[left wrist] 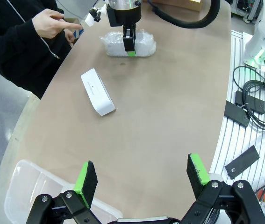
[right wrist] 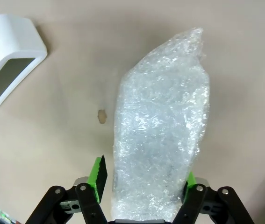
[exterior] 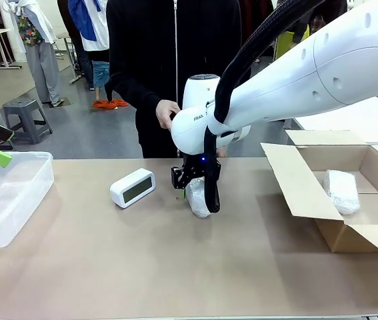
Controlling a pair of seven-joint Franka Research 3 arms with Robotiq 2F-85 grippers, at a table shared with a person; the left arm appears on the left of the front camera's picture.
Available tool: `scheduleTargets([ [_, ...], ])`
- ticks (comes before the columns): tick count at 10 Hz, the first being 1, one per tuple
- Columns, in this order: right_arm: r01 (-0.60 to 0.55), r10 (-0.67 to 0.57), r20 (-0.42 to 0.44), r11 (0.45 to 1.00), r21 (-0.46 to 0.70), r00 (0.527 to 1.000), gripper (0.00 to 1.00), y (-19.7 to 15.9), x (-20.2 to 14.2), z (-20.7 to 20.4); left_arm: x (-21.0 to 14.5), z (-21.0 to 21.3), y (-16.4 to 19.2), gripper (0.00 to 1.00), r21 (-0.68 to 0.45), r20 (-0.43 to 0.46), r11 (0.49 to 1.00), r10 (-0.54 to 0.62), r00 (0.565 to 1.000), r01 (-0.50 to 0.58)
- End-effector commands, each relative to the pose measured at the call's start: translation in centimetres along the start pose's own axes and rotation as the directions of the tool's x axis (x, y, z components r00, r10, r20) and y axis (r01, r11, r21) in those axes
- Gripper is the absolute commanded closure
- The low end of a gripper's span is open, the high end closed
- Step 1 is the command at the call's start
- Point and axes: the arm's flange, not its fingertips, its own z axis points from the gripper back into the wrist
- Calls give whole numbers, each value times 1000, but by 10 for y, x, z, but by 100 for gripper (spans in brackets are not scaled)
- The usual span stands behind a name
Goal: Separate and place wrapped and unwrapped clocks.
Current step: Pick up the Digital clock indicated by the person.
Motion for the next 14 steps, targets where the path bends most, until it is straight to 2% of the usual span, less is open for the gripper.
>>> scheduleTargets([
  [1,57,-56,16,997,-54,998,53,-2,10,-2,-1,0,2,0,-17,14,1000,-13,1000,13],
  [2,61,-61,8,997,-47,998,41,-4,14,-4,-1,0,2,0,-17,14,1000,-13,1000,13],
  [3,57,-57,8,997,-42,998,71,-4,15,-5,-1,0,2,0,-17,14,1000,-13,1000,13],
  [4,55,-55,10,998,-38,998,60,-3,15,-4,-1,0,2,0,-17,14,1000,-13,1000,13],
  [5,56,-56,6,998,-33,998,89,-3,15,-4,-1,0,2,0,-17,14,1000,-13,1000,13],
  [6,56,-56,3,998,-35,998,78,-2,15,-3,-1,0,2,0,-17,14,1000,-13,1000,13],
  [7,36,-36,22,999,-40,999,100,1,11,0,-1,0,2,0,-17,14,1000,-13,1000,13],
  [9,53,-52,19,997,-52,998,100,9,4,29,-1,0,2,0,-17,14,1000,-13,1000,13],
  [12,15,-12,77,999,-39,997,100,21,-37,112,-1,0,2,0,-17,14,1000,-13,1000,13],
  [14,-19,27,168,999,-51,985,100,40,-78,164,-1,0,2,0,-17,14,1000,-13,1000,13],
])
